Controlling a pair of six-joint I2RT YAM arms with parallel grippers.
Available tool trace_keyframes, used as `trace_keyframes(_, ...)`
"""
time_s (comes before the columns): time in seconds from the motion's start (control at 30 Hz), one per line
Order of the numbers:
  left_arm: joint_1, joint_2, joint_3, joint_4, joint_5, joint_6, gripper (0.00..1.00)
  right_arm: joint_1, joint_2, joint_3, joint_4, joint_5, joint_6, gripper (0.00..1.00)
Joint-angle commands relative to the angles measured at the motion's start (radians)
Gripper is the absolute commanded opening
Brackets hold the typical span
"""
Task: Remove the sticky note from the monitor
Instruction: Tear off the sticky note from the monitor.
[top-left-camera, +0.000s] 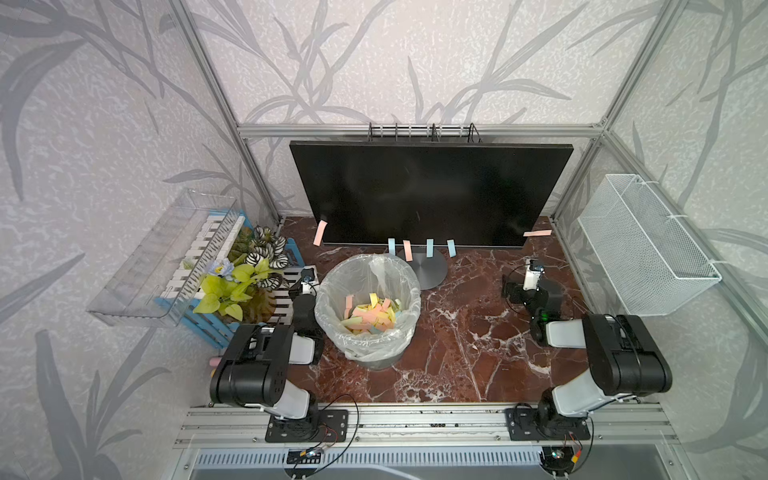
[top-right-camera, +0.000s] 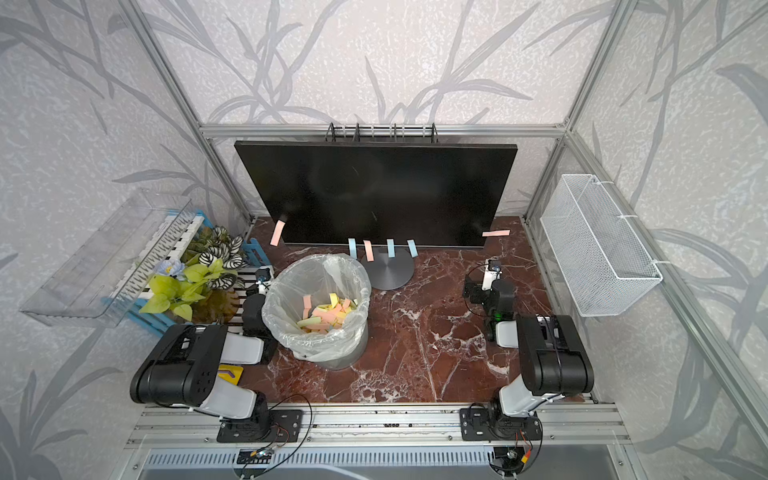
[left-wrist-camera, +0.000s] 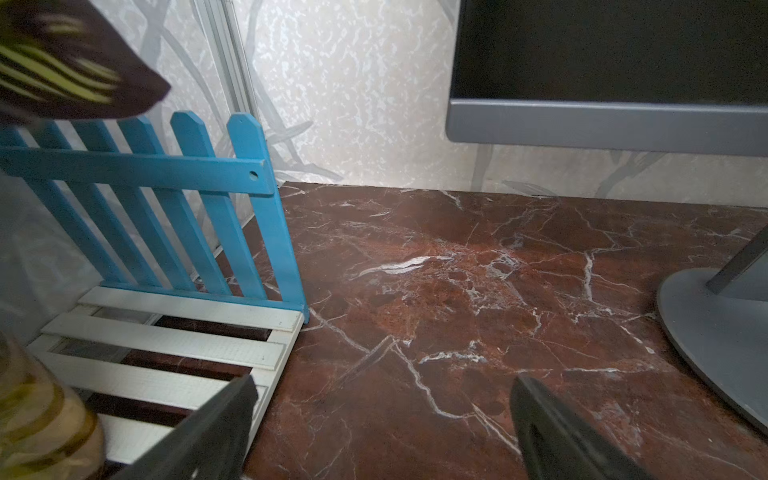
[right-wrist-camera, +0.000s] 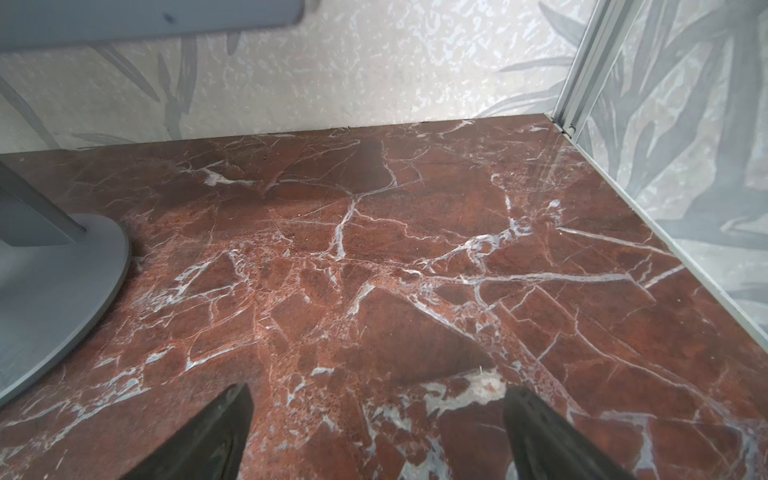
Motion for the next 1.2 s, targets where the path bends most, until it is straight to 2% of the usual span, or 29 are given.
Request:
trace_keyframes(0.0, 0.0, 0.0, 0.009, 0.009, 0.009, 0.012, 1.0, -0.002, 0.003, -0.002, 0.025, -0.005, -0.001, 0.99)
trace_keyframes(0.6, 0.001, 0.0, 0.013, 0.005, 0.009, 0.013, 1.0, -0.009, 0.004, -0.002, 0.026, -0.019, 0.004, 0.99)
trace_keyframes(0.7, 0.002, -0.024, 0.009, -0.007, 0.055, 0.032, 1.0, -0.009, -0.022, -0.006, 0.015, -0.002, 0.013, 0.99)
trace_keyframes(0.77, 0.0, -0.072, 0.029, -0.099, 0.076, 0.04, 1.0, -0.01, -0.085, 0.009, -0.068, 0.017, 0.019, 0.99)
trace_keyframes(0.83, 0.0, -0.141, 0.074, -0.261, 0.049, 0.021, 1.0, -0.009, -0.161, 0.04, -0.207, 0.031, 0.035, 0.99)
trace_keyframes(0.93, 0.0, -0.234, 0.106, -0.416, -0.003, -0.017, 1.0, -0.009, -0.272, 0.093, -0.435, 0.018, 0.073, 0.99)
trace_keyframes(1.17, -0.006, -0.507, 0.077, -0.714, -0.125, -0.206, 1.0, -0.009, -0.461, 0.168, -0.75, -0.036, 0.168, 0.99)
